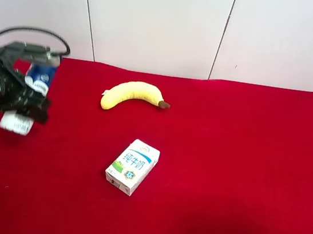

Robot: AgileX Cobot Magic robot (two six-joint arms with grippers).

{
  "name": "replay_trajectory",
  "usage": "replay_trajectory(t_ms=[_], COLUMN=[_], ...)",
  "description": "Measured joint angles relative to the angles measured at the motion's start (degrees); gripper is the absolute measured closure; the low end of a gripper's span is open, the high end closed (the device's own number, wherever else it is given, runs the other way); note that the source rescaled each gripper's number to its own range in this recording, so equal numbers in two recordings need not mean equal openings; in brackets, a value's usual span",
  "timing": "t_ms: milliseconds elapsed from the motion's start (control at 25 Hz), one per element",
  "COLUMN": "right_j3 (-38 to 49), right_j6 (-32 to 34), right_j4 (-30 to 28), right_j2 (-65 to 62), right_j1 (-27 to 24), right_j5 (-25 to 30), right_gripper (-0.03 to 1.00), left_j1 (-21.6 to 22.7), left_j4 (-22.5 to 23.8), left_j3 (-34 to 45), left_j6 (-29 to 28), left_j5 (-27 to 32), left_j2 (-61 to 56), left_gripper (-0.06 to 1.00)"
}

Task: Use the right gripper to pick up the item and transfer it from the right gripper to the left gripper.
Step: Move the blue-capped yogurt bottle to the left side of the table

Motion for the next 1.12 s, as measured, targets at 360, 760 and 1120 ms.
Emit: replay_trajectory(t_ms=[360,760,1120], right_j3=[0.0,0.0,0.0], right_j6=[0.0,0.0,0.0], right_j4=[0.0,0.0,0.0], right_j2=[0.0,0.0,0.0], right_j1=[0.0,0.0,0.0], right_j5=[0.0,0.0,0.0], right_gripper=[0.0,0.0,0.0], left_j1=[0.0,0.0,0.0], left_j4=[-0.4,0.3,0.3], left_j3=[1.9,1.9,1.7], left_j6=[0.0,-0.1,-4.9], left_j5=[-6.6,-9.2,-10.3], left_j2=[8.9,10.6,10.5], left_gripper=[0.92,0.92,-0.01])
